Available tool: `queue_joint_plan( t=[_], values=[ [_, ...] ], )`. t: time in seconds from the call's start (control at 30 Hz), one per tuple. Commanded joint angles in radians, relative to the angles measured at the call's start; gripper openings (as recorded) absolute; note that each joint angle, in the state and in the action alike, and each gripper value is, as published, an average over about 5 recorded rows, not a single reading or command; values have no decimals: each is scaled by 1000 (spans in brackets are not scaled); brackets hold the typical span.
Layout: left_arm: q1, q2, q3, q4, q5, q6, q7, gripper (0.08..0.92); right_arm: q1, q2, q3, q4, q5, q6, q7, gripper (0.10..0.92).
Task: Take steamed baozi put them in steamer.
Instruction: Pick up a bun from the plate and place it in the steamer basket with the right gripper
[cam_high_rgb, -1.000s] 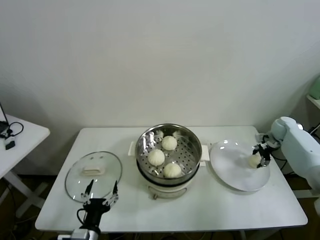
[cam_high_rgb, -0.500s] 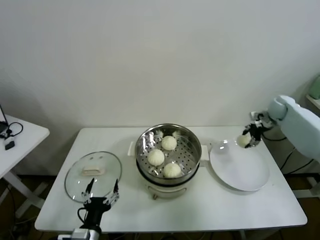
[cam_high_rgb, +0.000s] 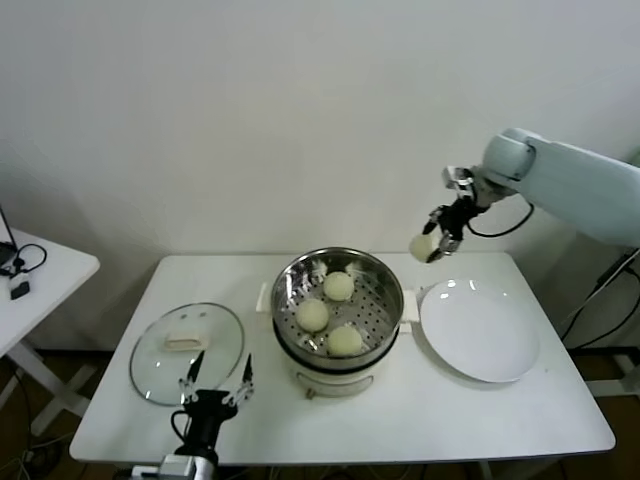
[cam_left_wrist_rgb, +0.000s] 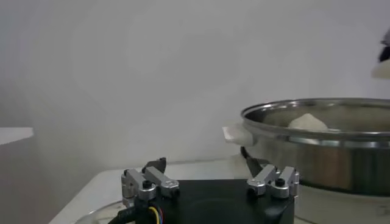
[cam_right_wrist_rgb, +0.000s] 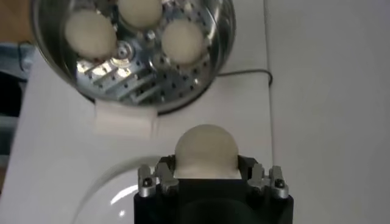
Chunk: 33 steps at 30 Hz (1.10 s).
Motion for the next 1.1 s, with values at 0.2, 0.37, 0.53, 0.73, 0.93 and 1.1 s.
queue_joint_plan(
  t=[0.2, 0.37, 0.53, 0.73, 0.93, 1.1],
  values=[
    [-1, 11, 49, -8, 24, 1, -8, 823, 126, 169, -228, 175, 335, -88, 74, 664],
    [5, 9, 47, -3, 23, -5, -8, 823, 96, 170, -230, 206, 339, -101, 102, 662],
    [3, 8, 47, -2, 22, -5, -8, 823, 63, 161, -233, 225, 334, -110, 124, 662],
    [5, 10, 44, 4, 18, -6, -6, 823, 16, 163, -221, 212, 319, -114, 140, 662],
    [11, 12, 41, 10, 16, -10, -3, 823, -18, 167, -218, 186, 271, -111, 138, 662],
    [12, 12, 37, 15, 13, -13, -2, 823, -27, 160, -222, 177, 244, -108, 135, 662]
  ],
)
